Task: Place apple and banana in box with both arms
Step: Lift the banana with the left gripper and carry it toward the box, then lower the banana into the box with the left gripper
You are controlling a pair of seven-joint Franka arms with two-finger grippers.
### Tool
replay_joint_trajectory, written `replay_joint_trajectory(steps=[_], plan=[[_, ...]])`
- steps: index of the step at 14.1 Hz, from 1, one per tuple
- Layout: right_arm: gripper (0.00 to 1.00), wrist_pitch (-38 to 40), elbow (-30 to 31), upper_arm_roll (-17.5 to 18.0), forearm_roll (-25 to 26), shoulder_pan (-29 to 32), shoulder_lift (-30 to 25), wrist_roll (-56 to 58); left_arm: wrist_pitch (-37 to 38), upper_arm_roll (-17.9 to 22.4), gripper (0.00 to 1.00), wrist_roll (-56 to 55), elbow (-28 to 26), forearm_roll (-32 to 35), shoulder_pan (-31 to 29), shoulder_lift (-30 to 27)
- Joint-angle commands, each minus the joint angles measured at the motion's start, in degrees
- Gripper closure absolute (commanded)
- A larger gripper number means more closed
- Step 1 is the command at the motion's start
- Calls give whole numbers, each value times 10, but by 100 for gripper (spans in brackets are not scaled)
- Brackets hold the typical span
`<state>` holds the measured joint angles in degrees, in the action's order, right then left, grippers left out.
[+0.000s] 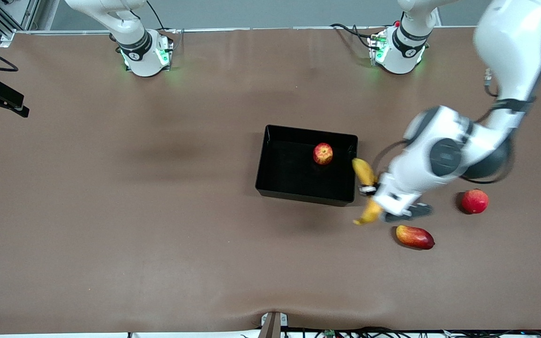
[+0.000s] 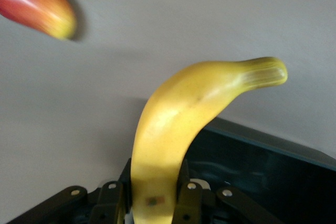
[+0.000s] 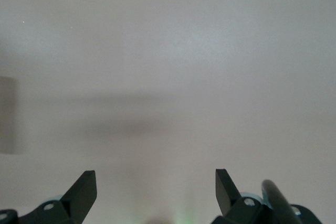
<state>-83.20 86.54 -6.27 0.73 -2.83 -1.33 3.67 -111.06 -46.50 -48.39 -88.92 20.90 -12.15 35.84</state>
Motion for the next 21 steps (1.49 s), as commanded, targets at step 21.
replay_joint_trajectory(steps=[21], plan=[[0,-1,10,-1,-12,5,-14,3,-89,152,100,-119,16,40,310,120]])
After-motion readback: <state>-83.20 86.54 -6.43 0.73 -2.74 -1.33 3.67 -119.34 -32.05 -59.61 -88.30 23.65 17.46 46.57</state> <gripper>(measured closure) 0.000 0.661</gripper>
